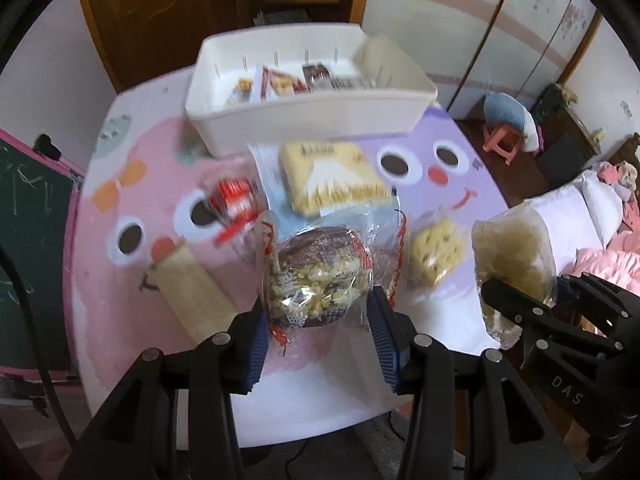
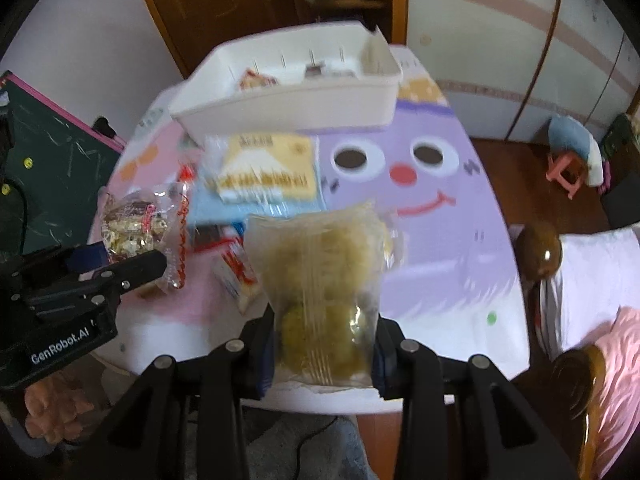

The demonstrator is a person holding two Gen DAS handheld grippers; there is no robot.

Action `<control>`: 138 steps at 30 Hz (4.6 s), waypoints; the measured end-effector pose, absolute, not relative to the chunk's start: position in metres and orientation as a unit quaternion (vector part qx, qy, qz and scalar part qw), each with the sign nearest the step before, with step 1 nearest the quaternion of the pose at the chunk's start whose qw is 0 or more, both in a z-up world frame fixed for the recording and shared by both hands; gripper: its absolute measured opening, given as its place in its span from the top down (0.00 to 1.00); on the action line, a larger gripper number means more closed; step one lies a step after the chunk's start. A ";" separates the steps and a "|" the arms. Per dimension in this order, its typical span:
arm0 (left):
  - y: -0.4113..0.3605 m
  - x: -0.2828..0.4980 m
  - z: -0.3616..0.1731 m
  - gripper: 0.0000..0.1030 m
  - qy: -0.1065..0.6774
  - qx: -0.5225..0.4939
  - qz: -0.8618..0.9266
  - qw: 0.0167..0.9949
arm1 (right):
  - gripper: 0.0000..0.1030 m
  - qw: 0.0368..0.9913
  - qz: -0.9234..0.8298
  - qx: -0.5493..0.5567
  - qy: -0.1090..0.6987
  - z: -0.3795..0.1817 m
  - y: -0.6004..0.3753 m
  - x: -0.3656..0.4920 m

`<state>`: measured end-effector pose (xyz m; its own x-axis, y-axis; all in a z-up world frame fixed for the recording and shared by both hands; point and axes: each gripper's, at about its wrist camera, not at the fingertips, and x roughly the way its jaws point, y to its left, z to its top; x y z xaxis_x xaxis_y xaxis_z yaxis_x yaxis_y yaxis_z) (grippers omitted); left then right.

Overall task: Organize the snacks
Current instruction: 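Lift both bags and carry them over the white tray, then lower both bags into the white tray and open both tools, then withdraw both tools from the tray back over the remaining snacks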

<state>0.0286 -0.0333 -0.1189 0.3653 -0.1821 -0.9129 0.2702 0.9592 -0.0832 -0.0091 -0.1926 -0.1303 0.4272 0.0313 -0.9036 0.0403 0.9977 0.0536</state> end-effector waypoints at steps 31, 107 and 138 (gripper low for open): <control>-0.041 0.216 0.036 0.56 0.429 0.046 -0.091 0.898 | 0.64 0.915 0.023 -0.023 0.403 0.035 -0.173 0.193; -0.049 0.382 -0.144 0.12 0.535 0.029 -0.019 0.844 | 0.34 0.835 0.000 0.005 0.550 -0.158 -0.220 0.363; 0.029 0.155 0.010 0.12 0.429 0.010 -0.041 0.903 | 0.34 0.894 0.017 -0.015 0.447 -0.020 -0.174 0.138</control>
<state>0.1546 0.0291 0.0099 0.6293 -0.0662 -0.7744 0.0830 0.9964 -0.0178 0.1382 -0.1741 -0.0195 0.5998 0.0168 -0.8000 -0.0440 0.9990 -0.0120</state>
